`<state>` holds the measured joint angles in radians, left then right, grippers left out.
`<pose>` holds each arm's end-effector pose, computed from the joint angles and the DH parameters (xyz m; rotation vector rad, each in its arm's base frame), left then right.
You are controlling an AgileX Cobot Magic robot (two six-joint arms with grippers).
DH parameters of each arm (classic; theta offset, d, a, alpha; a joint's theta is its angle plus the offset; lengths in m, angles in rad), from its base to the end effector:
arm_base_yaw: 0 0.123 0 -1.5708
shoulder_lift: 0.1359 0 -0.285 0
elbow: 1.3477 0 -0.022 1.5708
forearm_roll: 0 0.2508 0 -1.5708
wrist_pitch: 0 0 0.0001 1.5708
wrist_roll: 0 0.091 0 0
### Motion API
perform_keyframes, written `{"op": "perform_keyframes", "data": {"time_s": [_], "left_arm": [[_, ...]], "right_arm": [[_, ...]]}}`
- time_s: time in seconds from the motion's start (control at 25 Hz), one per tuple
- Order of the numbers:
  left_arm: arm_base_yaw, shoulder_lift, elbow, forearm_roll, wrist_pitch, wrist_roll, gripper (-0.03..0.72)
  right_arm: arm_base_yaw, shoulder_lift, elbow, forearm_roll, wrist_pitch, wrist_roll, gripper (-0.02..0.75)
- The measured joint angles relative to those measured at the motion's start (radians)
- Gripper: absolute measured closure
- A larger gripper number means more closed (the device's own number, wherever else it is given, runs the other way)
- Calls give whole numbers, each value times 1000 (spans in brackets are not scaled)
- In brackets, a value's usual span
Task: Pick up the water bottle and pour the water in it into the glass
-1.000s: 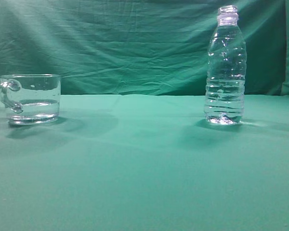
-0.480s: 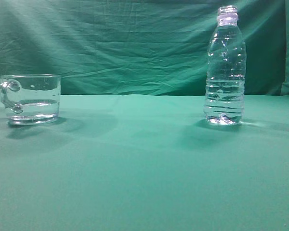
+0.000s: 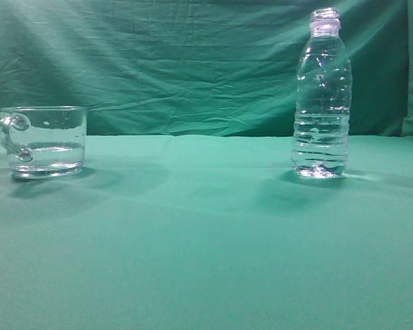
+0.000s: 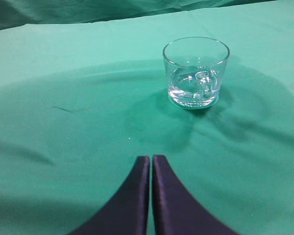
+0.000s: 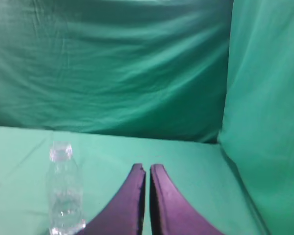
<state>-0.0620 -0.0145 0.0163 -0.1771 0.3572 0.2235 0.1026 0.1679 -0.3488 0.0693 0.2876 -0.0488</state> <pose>0.0522 -0.0089 0.1768 0.1527 1.8310 -0.0599 0.0546 0.0074 0.2941 -0.0828 1.5885 0.1094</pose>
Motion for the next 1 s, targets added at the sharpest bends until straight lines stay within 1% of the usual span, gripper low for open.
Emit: {"op": "perform_keyframes", "data": {"time_s": [0.2,0.48,1.0], "left_arm": [[0,0,0,0,0,0,688],[0,0,0,0,0,0,688],[0,0,0,0,0,0,688]], "right_arm": [[0,-156,206,-77,21,-9,738],[0,-177,357,-101,50,-11,738],[-2,-177,375,-101,100,12,738]]}}
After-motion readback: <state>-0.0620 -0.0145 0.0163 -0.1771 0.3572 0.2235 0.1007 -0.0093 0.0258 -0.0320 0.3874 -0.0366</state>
